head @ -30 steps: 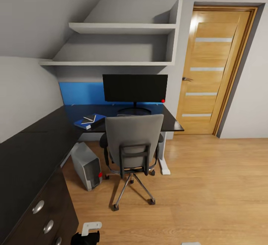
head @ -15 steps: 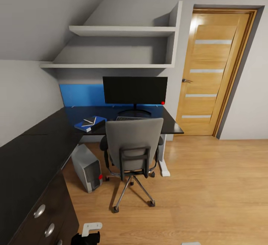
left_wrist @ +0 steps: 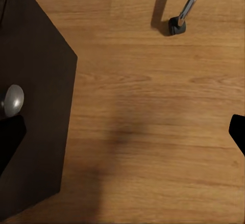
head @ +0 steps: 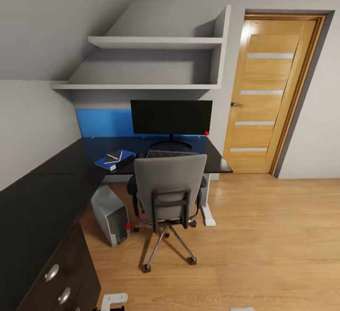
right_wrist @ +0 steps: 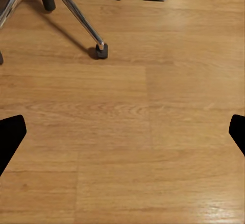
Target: In the bedroom, organize the workspace by keeping the computer under the desk, ensuring the monitor is on the desk, placing the keyboard on the desk next to the monitor, placing the mouse on the desk next to the keyboard, moving the folder from the swivel chair onto the desk next to the mouse, stacking the notebook on top of the folder with the pen on top of the notebook, and positioning the swivel chair next to the desk.
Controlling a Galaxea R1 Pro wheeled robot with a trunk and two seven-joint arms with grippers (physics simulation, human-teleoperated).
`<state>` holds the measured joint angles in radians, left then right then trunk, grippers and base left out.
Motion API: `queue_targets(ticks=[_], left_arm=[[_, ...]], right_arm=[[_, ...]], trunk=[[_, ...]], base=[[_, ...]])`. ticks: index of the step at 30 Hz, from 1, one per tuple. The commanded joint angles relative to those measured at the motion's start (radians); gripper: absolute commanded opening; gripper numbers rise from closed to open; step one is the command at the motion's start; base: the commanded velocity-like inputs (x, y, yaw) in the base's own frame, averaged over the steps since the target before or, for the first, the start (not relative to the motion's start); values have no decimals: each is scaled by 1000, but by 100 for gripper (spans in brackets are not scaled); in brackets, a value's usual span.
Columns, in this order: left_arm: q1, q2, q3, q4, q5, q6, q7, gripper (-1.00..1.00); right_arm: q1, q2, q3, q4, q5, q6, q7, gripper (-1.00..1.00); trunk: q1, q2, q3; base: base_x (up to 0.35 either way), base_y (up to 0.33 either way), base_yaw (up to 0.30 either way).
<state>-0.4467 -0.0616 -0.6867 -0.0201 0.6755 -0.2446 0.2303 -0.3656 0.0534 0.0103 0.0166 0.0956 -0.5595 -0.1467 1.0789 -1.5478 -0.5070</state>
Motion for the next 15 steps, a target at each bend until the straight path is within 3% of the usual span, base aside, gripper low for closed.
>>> queue_targets(ticks=[1, 15], left_arm=[[1, 0, -8, 0, 5, -2, 4, 100], [6, 14, -8, 0, 6, -2, 6, 100]], right_arm=[[-1, 0, 1, 2, 10, -2, -10, 100], [-1, 0, 1, 2, 10, -2, -10, 100]], trunk=[[-4, 7, 2], [-58, 105, 46]], base=[[0, 0, 0], [0, 0, 0]])
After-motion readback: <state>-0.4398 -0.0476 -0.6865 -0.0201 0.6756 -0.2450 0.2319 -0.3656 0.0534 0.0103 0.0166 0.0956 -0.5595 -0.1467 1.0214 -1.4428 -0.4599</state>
